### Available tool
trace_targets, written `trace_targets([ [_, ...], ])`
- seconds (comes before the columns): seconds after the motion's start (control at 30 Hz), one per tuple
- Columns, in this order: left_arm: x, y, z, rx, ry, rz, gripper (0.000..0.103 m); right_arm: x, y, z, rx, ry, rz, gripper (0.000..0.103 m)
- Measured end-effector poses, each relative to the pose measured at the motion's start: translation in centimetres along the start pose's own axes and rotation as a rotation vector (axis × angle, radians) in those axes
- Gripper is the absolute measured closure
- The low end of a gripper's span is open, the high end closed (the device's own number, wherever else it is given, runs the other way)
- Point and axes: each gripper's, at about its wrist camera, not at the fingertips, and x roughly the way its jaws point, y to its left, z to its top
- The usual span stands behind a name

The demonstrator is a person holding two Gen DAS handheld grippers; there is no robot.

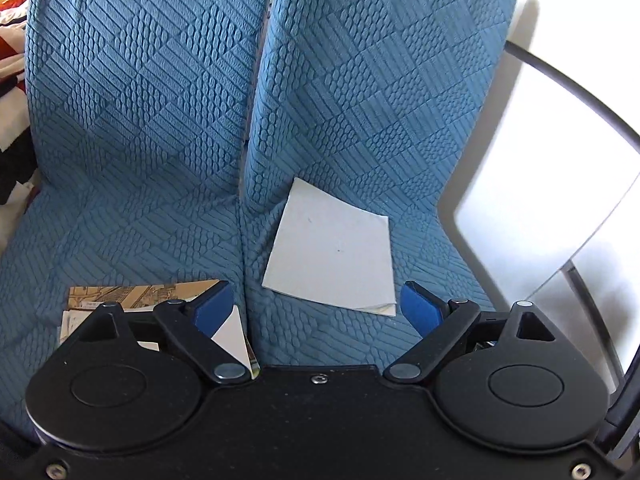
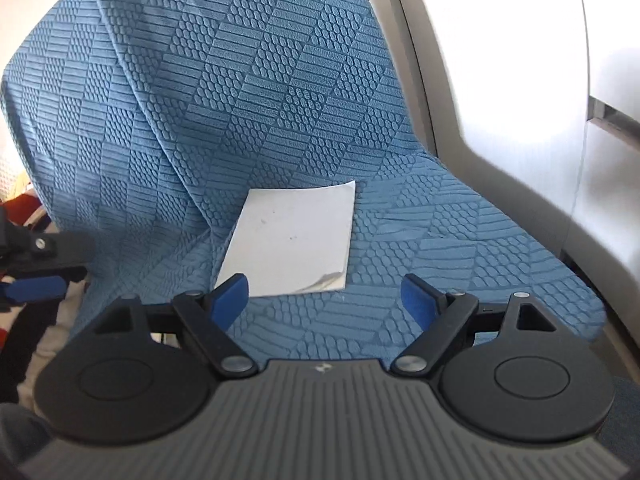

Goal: Organize objects
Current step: 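Move both open grippers to the last white sheet on the seat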

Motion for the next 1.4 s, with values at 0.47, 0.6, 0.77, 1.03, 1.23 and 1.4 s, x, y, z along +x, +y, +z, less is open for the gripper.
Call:
trace_targets([
  [0.47, 7.7, 1.9, 0.8, -0.050, 0.094, 0.035, 0.016, 8.3, 1.3, 0.0, -0.110, 0.047, 0.052, 0.025],
  [0.6, 10.1, 2.2, 1.7, -0.079, 0.135, 0.024, 0.023, 10.7, 1.0, 0.3, -0.106, 0.080, 0.051, 0.027],
  [0.77, 13.1, 2.2, 2.9, -0.078, 0.169, 0.029, 0.028, 13.3, 0.6, 0.3, -0.104, 0.125, 0.072, 0.037],
  [1.03, 17.3, 3.5, 3.8, -0.106, 0.232, 0.050, 0.045, 15.8, 0.6, 0.2, -0.092, 0.137, 0.076, 0.047],
  [1.23, 19.9, 3.9, 4.3, -0.091, 0.270, 0.074, 0.058, 16.4, 0.4, 0.5, -0.070, 0.118, 0.066, 0.056],
  [1.4, 21.3, 4.8, 4.4, -0.108, 0.304, 0.080, 0.062, 16.5, -0.3, 0.5, -0.033, 0.113, 0.075, 0.059],
])
